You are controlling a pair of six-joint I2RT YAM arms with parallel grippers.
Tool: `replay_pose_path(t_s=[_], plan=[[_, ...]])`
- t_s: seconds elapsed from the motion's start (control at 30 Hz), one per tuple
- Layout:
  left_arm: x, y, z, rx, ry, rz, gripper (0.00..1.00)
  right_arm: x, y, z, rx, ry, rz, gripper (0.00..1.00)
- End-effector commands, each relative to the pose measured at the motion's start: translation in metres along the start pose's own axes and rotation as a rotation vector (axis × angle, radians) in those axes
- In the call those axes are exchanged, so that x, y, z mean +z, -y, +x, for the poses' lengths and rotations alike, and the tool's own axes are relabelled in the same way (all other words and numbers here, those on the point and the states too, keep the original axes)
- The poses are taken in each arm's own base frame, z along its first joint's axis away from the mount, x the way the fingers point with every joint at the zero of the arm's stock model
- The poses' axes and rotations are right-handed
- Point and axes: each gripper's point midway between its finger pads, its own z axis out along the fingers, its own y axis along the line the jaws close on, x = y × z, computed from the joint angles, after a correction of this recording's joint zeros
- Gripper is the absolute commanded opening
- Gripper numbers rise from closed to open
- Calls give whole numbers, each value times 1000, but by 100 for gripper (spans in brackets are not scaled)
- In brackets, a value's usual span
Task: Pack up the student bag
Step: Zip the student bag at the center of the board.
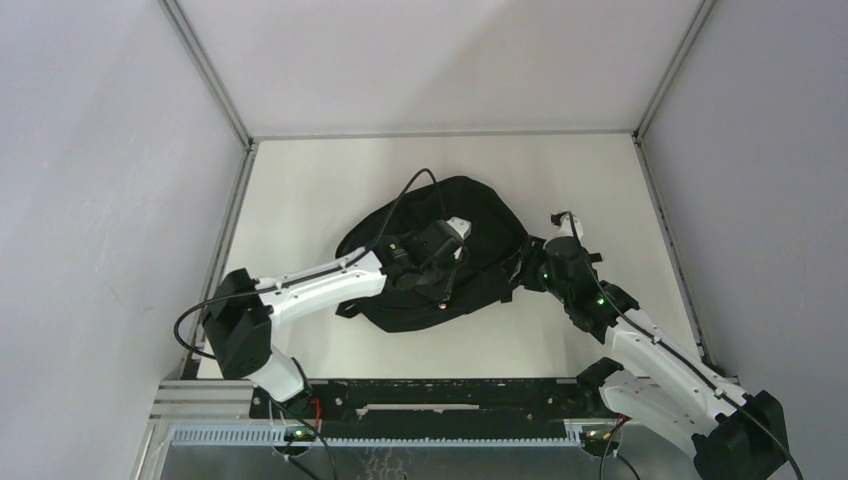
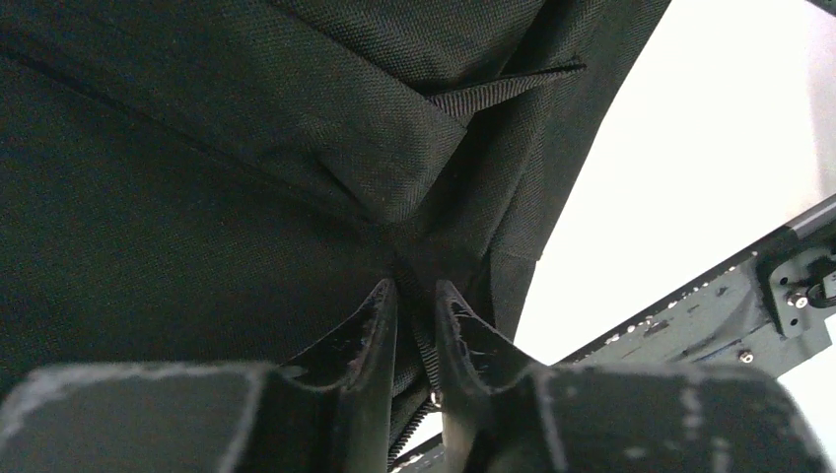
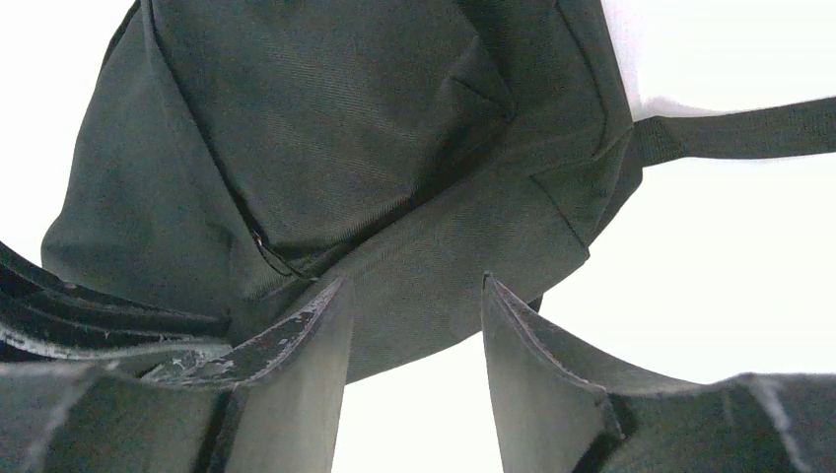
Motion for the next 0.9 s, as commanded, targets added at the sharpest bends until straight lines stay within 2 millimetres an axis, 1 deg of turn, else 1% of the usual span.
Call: replay_pose_path(t_s=[0.0,0.03,0.1,0.17,0.23,0.3,0.37,0.47,0.57,0.63,0.67,0.8,0.83,0.87], plan=[[-19,9,-28,17,85,25,17,-7,-20,-23,22,57,-66,58],[-22,9,-29,20,92,26,9,-8,-22,-24,27,59,-76,59],[-27,6,-30,13,108,23,1,-10,-24,-26,51,62,-78,59],[-35,2,-30,-2,135,22,0,-12,-24,-27,108,59,-66,59],[-44,1,-34,-18,183,44,0,-11,-27,-20,201,23,-66,60],[-52,2,-36,-28,224,73,0,-11,-43,-4,269,-74,-124,60],[-56,2,-36,-30,251,99,0,-11,-54,14,358,-177,-135,58],[-52,6,-33,-28,261,140,0,-16,-72,34,447,-254,-149,58],[-48,9,-33,-39,260,158,0,-21,-88,44,502,-269,-160,59],[-47,11,-34,-48,271,174,0,-21,-97,50,531,-286,-162,59],[-48,12,-35,-53,278,179,0,-19,-98,55,554,-303,-149,59],[-51,10,-37,-52,292,184,0,-6,-92,77,680,-408,-41,57],[-52,9,-37,-47,295,183,0,-2,-92,85,699,-446,-21,57],[-52,8,-37,-43,296,180,0,0,-94,88,714,-469,-19,57]])
